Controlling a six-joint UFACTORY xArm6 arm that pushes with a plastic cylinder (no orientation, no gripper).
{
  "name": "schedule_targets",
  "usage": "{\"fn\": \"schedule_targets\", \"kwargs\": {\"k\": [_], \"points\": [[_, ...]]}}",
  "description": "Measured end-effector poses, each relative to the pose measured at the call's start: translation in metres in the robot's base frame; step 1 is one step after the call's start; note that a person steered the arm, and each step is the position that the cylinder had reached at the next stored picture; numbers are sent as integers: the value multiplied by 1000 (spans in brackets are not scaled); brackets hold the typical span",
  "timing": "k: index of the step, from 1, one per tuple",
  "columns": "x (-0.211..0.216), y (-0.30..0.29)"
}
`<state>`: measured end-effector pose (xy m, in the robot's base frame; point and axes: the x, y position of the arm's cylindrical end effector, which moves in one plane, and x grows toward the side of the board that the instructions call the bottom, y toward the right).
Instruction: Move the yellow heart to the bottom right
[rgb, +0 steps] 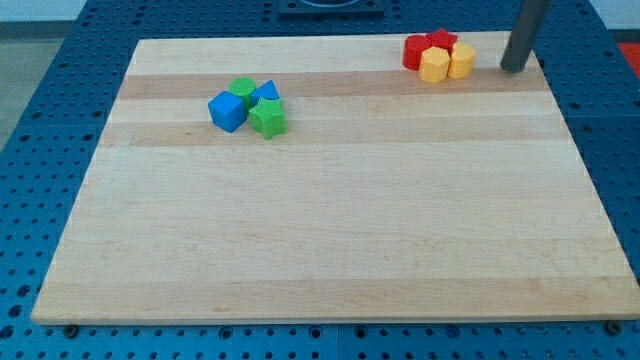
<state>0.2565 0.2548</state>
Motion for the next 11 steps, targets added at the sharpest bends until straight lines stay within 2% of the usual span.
{"fn": "schedule_targets", "kwargs": {"k": [1, 2, 5, 7, 9, 11], "points": [[-23, 0], [-28, -14], [-5, -74], [51, -103], [116, -81], [185, -92]]}}
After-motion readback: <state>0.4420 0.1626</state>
